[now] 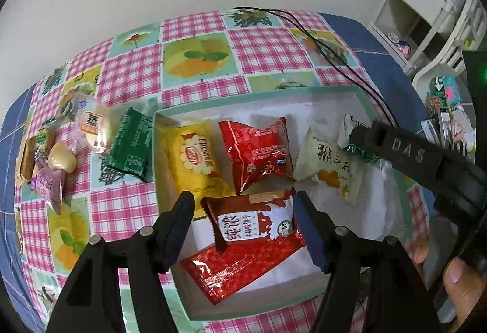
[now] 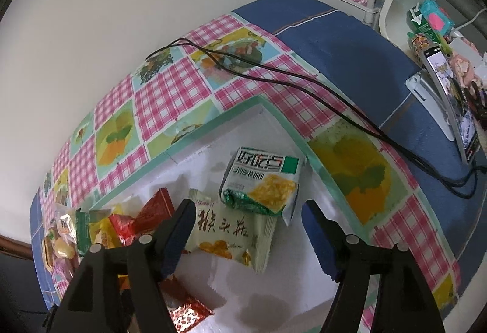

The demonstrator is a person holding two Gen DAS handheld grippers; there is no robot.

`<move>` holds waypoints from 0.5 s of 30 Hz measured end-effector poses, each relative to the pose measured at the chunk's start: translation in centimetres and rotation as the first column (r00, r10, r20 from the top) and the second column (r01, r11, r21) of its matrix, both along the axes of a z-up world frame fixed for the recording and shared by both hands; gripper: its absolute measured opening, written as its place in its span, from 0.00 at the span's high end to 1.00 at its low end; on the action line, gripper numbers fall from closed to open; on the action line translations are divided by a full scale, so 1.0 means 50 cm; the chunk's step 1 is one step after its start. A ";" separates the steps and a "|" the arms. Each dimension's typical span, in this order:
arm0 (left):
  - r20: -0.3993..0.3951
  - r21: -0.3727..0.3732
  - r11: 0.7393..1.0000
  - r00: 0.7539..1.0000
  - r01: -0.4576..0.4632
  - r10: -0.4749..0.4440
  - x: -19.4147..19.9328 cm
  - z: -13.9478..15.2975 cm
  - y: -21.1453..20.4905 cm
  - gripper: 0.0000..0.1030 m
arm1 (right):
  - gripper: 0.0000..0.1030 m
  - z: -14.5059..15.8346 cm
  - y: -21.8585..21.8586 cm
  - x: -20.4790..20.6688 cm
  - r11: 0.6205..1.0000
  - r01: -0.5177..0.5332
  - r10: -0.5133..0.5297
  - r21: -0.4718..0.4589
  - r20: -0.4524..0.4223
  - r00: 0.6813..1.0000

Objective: Organize snacks
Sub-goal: 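Open right tool over tray while left tool releases biscuit packet into tray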

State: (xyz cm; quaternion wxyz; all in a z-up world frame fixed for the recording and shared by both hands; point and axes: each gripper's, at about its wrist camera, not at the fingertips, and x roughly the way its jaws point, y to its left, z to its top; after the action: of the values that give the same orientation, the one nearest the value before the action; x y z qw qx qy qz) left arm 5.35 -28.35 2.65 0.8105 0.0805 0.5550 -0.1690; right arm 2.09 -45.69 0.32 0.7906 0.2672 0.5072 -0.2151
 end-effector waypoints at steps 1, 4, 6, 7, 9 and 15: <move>0.000 -0.001 1.000 1.000 -0.009 0.009 0.001 0.005 0.005 0.31 | 0.26 0.002 0.005 -0.002 1.000 -0.005 0.005 -0.003 -0.006 1.000; 0.005 -0.010 0.999 0.999 -0.034 0.034 0.000 0.016 0.023 0.29 | 0.26 0.006 0.025 -0.011 1.000 -0.024 0.023 -0.009 -0.026 0.999; 0.005 -0.012 0.998 0.998 -0.055 0.055 0.002 0.020 0.036 0.29 | 0.26 0.007 0.037 -0.020 0.999 -0.032 0.032 -0.011 -0.037 0.999; 0.005 -0.012 0.998 0.998 -0.067 0.067 0.002 0.021 0.045 0.29 | 0.26 0.007 0.044 -0.025 0.999 -0.037 0.036 -0.015 -0.046 0.998; 0.007 -0.015 0.996 0.996 -0.089 0.090 0.001 0.023 0.063 0.29 | 0.26 0.007 0.055 -0.033 0.999 -0.048 0.047 -0.015 -0.059 0.997; -0.003 -0.028 0.987 0.987 -0.159 0.159 -0.006 0.022 0.125 0.29 | 0.26 0.025 0.079 -0.050 0.997 -0.070 0.070 -0.008 -0.055 0.996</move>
State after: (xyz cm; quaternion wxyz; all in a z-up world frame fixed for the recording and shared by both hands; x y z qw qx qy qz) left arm 5.06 -22.09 3.76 0.8224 0.0244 0.5573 -0.1118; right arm -0.41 -41.72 1.59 0.7848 0.2391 0.5367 -0.1971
